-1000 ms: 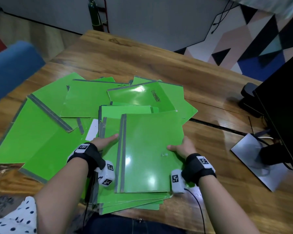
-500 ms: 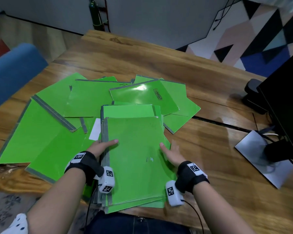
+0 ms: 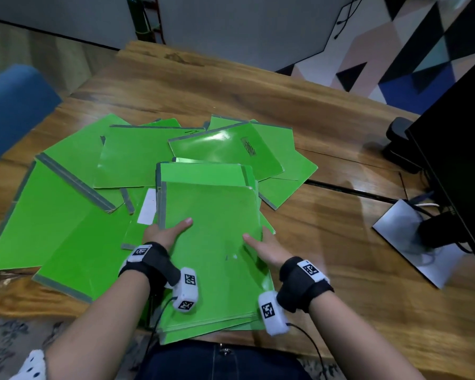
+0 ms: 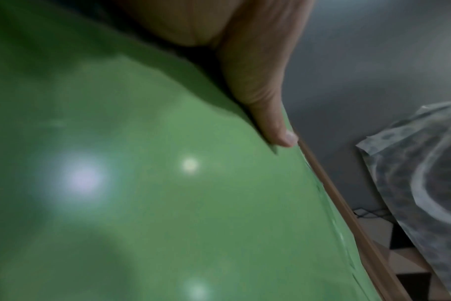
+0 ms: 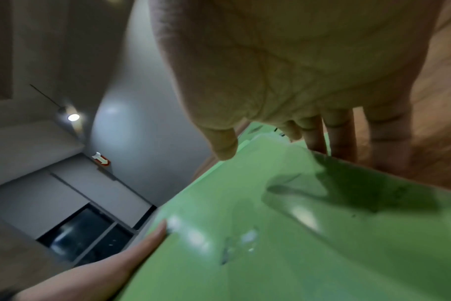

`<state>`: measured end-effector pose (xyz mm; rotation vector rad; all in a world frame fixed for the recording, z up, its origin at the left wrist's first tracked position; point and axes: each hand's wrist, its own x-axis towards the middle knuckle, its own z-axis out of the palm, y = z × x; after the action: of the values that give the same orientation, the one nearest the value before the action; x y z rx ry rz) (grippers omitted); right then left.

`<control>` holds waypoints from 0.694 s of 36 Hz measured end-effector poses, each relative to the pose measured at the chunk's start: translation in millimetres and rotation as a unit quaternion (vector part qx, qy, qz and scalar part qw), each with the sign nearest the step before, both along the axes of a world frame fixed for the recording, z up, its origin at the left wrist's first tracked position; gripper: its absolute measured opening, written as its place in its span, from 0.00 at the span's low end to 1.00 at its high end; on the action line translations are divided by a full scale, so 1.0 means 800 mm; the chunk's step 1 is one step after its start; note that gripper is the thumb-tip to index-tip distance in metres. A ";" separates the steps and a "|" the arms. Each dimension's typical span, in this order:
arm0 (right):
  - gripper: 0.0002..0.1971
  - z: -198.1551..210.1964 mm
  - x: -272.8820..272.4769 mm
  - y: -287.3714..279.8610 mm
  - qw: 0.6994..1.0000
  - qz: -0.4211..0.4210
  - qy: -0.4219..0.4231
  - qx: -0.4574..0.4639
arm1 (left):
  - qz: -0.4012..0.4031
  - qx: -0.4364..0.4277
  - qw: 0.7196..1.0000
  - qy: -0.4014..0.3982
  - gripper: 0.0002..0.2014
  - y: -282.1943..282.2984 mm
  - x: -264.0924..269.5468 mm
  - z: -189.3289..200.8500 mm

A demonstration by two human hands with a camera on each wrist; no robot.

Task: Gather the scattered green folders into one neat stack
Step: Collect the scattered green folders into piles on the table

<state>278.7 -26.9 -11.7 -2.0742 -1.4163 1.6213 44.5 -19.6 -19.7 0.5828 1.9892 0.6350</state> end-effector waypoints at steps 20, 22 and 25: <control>0.42 0.027 -0.055 0.034 0.971 -0.198 0.049 0.127 | -0.055 0.042 0.986 -0.154 0.50 -0.009 -0.047 0.037; 0.40 0.037 -0.069 0.040 0.973 -0.180 0.040 0.140 | 0.015 0.044 0.992 -0.119 0.55 -0.006 -0.054 0.032; 0.36 0.046 -0.086 0.054 0.982 -0.098 -0.037 0.157 | 0.073 0.047 0.994 -0.065 0.55 -0.001 -0.067 0.032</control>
<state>209.9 16.4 25.4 -2.0295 -1.3382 1.1726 -8.7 -20.2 6.3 0.4429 1.8988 0.8379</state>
